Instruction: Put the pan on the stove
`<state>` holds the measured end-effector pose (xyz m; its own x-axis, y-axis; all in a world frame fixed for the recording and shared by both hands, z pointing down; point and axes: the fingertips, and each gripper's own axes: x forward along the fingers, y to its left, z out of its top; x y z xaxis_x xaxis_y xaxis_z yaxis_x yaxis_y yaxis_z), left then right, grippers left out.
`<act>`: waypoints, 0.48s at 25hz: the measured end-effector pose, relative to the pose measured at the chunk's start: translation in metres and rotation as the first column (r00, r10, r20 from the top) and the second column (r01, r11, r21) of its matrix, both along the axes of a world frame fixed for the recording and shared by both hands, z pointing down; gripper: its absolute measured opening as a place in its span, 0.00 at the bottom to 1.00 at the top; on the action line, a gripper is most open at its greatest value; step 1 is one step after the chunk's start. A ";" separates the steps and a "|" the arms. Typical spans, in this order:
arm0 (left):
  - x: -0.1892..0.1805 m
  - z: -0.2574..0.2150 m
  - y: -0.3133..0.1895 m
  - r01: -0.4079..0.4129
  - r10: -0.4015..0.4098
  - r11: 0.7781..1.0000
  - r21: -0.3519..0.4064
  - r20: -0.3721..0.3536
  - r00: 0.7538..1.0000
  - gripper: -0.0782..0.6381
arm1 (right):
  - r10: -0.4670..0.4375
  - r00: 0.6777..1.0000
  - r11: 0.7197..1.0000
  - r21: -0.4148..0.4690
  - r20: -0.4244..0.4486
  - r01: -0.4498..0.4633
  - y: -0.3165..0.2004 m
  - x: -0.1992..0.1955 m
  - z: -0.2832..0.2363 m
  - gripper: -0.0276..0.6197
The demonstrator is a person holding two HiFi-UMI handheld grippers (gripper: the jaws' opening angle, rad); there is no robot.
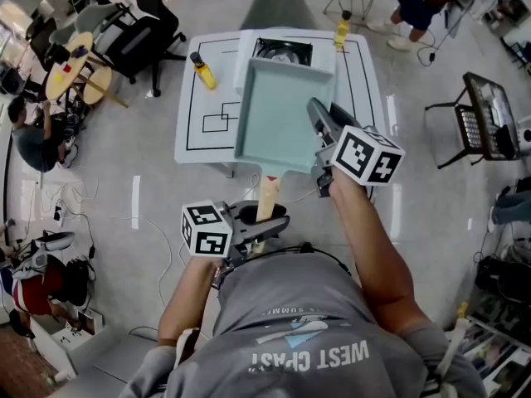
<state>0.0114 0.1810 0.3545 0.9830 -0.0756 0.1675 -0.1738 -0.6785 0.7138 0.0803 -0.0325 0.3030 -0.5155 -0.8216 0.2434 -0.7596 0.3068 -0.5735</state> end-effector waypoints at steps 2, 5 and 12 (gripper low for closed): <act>-0.003 0.000 -0.006 -0.010 0.010 1.000 -0.003 -0.003 1.000 0.23 | 0.010 1.000 1.000 0.008 -0.003 -0.010 -0.006 -0.002 -0.003 0.18; -0.008 0.000 -0.012 -0.029 0.029 1.000 -0.001 -0.006 1.000 0.23 | 0.032 0.999 0.999 0.020 -0.016 -0.032 -0.011 -0.002 -0.008 0.18; -0.028 0.002 -0.034 -0.078 0.078 0.997 0.007 -0.024 0.997 0.23 | 0.081 0.996 0.996 0.027 -0.030 -0.081 -0.029 -0.013 -0.008 0.18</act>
